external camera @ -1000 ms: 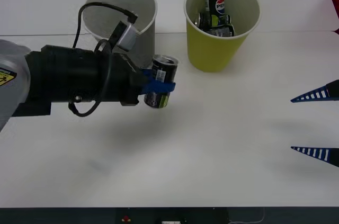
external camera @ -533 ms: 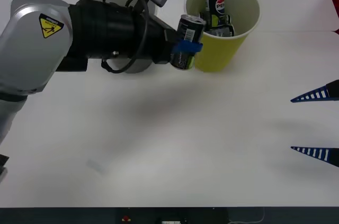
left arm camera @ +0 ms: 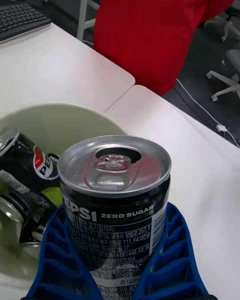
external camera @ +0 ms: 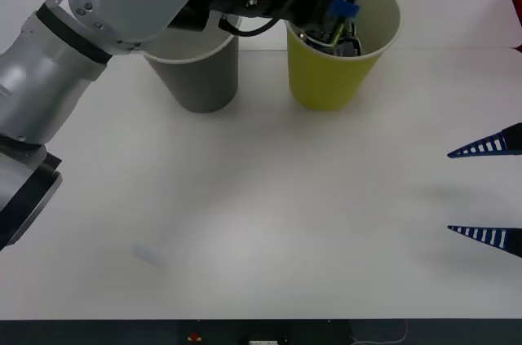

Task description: Put the can into the green bin and the plastic bottle into the gray bin

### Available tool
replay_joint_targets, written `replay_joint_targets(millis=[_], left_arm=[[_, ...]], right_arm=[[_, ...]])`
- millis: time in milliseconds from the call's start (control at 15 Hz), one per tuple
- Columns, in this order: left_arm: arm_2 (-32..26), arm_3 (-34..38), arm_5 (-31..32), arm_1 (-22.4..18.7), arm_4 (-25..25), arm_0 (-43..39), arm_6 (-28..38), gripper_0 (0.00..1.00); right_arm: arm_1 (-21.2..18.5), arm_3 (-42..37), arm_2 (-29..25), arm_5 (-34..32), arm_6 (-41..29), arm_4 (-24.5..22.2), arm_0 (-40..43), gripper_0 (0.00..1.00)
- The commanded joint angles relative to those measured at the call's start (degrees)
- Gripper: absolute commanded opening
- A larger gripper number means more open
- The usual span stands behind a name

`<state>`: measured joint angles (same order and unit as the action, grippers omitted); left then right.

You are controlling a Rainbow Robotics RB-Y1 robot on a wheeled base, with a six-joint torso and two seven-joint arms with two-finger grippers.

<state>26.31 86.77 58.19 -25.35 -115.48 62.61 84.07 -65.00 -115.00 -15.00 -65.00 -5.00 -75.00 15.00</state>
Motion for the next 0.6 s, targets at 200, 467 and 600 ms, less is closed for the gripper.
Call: replay_joint_targets(millis=[200, 467, 600], left_arm=[[0.9, -20.6, -6.7, 7.6, -0.6, 9.4, -5.9, 0.00], [4.2, -23.0, -10.4, 8.1, -1.8, 10.4, -6.0, 0.01], [4.3, -22.9, -10.4, 8.1, -1.3, 10.4, -6.6, 0.97]], right_arm=[[0.0, 0.0, 0.0, 0.0, 0.0, 0.0, 0.0, 1.00], [0.0, 0.0, 0.0, 0.0, 0.0, 0.0, 0.0, 1.00], [0.0, 0.0, 0.0, 0.0, 0.0, 0.0, 0.0, 1.00]])
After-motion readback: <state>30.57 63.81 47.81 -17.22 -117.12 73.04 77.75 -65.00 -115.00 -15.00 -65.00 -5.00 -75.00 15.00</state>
